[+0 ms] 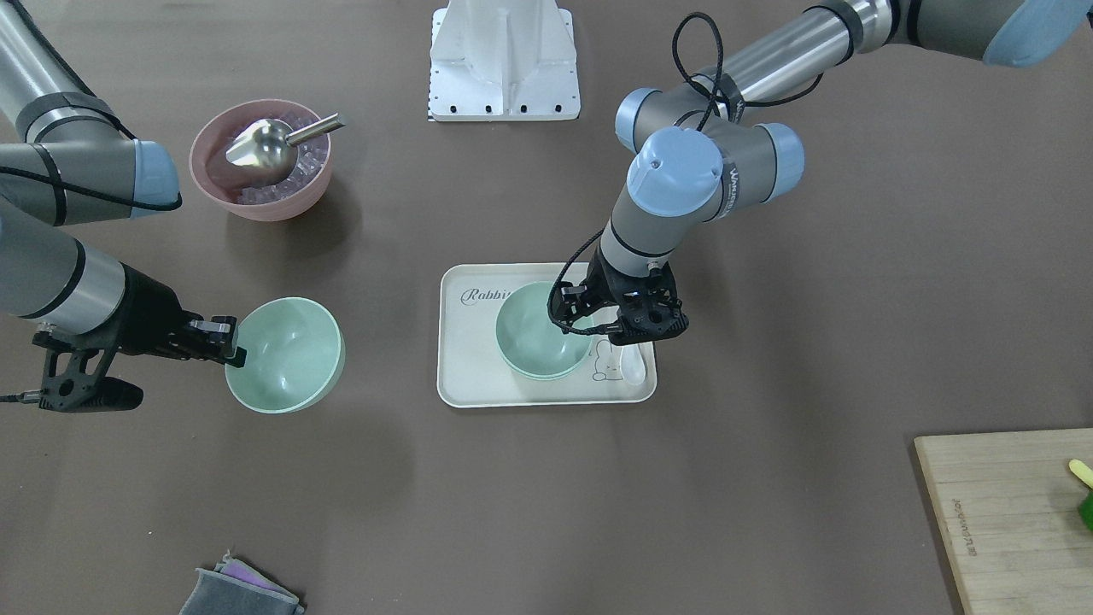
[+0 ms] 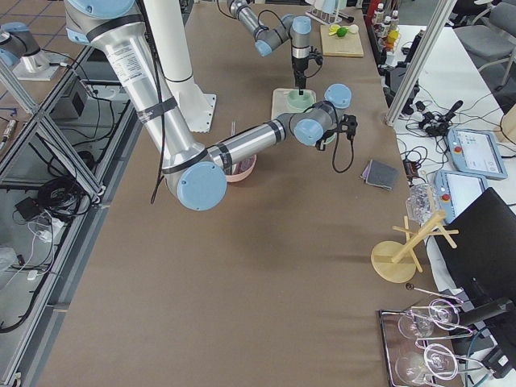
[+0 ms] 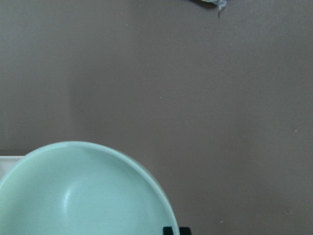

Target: Stack green bowls together

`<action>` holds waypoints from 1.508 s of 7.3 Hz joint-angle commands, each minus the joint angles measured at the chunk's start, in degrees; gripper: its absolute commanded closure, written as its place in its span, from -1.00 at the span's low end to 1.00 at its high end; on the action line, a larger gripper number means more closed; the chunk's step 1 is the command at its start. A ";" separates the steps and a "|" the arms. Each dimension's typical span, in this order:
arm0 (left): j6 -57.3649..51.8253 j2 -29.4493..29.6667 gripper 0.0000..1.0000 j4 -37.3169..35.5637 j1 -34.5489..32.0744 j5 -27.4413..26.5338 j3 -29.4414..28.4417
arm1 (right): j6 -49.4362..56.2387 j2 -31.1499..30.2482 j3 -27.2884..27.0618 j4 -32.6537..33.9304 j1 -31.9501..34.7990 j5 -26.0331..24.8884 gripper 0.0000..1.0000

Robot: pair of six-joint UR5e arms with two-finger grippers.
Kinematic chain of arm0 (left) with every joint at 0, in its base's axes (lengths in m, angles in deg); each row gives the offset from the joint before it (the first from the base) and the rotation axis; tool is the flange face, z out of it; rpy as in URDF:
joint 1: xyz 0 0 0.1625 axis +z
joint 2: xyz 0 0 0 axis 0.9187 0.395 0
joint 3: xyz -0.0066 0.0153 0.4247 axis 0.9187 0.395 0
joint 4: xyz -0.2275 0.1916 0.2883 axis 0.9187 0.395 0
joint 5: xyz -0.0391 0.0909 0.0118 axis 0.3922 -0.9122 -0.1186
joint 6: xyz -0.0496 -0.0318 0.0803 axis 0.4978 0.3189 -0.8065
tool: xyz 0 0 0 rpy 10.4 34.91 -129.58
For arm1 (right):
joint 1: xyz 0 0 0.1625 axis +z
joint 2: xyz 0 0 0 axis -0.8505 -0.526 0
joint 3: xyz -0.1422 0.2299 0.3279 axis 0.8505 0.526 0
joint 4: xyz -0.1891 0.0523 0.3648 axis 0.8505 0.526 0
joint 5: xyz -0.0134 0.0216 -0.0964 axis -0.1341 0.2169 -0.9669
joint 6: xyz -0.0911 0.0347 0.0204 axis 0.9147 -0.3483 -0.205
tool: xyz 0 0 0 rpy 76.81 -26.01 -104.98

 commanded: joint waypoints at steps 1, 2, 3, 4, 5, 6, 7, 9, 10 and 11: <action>-0.21 -0.18 -0.97 -0.40 -2.44 0.67 1.46 | -2.55 1.79 -0.54 0.47 -0.06 0.09 1.00; -2.13 -1.75 -0.97 -0.58 -3.67 2.84 2.95 | -3.79 2.58 -0.98 0.56 -0.15 -0.17 1.00; -4.49 -3.68 -0.97 -0.58 -6.30 5.47 4.70 | -4.84 3.63 -1.24 0.56 -0.23 -0.61 1.00; -6.52 -5.44 -0.97 -0.58 -7.80 6.46 6.20 | -6.94 5.39 -1.33 0.64 -0.58 -1.14 1.00; -7.41 -6.41 -0.97 -0.58 -8.77 6.73 6.65 | -9.83 7.14 -1.33 0.64 -1.98 -3.49 1.00; -8.46 -7.12 -0.97 -0.67 -10.26 7.60 7.00 | -11.17 8.47 -1.25 0.73 -4.08 -5.43 1.00; -10.91 -9.30 -0.97 -0.67 -12.37 9.61 7.96 | -12.49 9.61 -1.33 0.73 -6.10 -7.45 1.00; -17.94 -14.92 -0.97 -1.02 -16.50 12.43 11.91 | -14.69 12.59 -0.81 0.73 -11.36 -12.88 1.00; -18.49 -15.56 -0.97 -1.11 -17.48 12.62 12.80 | -16.87 14.09 -0.55 0.91 -13.57 -15.44 1.00; -18.49 -16.17 -0.97 -1.11 -17.57 12.62 12.98 | -16.90 14.54 -0.11 0.91 -15.51 -16.69 1.00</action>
